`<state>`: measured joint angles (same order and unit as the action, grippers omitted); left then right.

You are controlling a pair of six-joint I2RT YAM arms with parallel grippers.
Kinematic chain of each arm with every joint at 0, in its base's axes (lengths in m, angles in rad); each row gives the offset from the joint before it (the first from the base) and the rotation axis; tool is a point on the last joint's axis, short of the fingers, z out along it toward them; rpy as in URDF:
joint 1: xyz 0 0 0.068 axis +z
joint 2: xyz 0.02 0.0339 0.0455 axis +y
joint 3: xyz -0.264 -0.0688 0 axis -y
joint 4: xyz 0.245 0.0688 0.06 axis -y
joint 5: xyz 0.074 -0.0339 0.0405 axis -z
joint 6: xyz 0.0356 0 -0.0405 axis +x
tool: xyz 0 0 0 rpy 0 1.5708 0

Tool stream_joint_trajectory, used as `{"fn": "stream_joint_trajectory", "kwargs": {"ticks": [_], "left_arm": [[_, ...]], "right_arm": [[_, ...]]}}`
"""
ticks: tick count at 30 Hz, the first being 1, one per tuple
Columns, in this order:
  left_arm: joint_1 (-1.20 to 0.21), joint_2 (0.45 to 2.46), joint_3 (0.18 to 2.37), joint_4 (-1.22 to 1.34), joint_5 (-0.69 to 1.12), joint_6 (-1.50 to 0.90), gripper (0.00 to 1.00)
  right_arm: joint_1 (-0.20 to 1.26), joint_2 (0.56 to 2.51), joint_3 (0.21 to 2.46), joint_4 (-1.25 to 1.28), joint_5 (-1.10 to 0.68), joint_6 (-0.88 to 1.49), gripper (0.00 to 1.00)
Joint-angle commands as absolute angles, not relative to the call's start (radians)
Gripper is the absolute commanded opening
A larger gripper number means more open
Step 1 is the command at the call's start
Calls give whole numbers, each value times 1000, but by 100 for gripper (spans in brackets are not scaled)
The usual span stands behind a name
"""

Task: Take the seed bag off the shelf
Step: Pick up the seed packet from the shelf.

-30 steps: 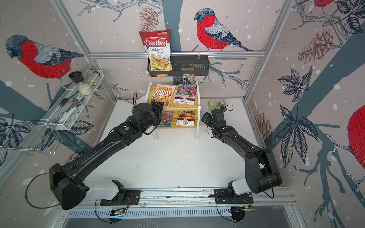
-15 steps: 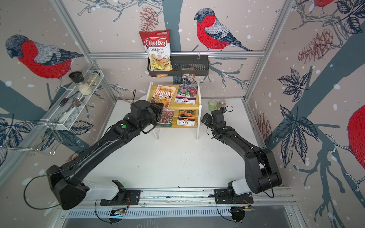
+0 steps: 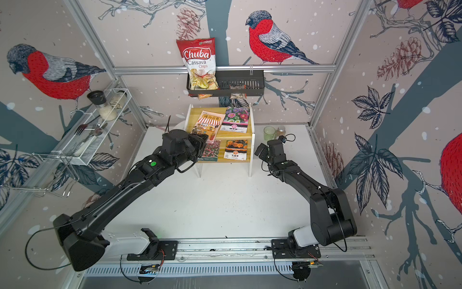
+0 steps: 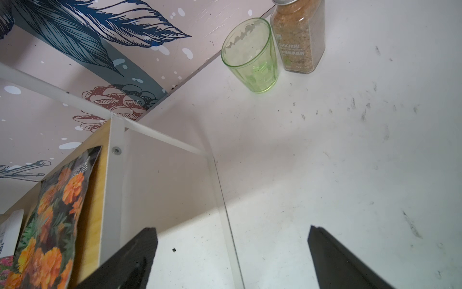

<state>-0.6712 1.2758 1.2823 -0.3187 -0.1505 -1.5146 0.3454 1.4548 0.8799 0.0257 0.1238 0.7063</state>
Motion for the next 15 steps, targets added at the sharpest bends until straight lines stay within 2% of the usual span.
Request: {"fn": "stream_joint_trajectory", "kwargs": {"ticks": [1,4,12,15], "left_arm": [[-672,1261,1275,-348,-154,-1504,39],[-673,1255,1277,-335,-160,-1503,29],[-678,1241,1293,-336,-150,-1494,27],[-683,1232,1292,-335,-146,-1494,20]], "right_arm": [[347,1456,882,35,117,710,100],[346,1454,882,35,116,707,100],[346,1443,882,31,122,695,100],[345,1436,882,28,124,692,100]]}}
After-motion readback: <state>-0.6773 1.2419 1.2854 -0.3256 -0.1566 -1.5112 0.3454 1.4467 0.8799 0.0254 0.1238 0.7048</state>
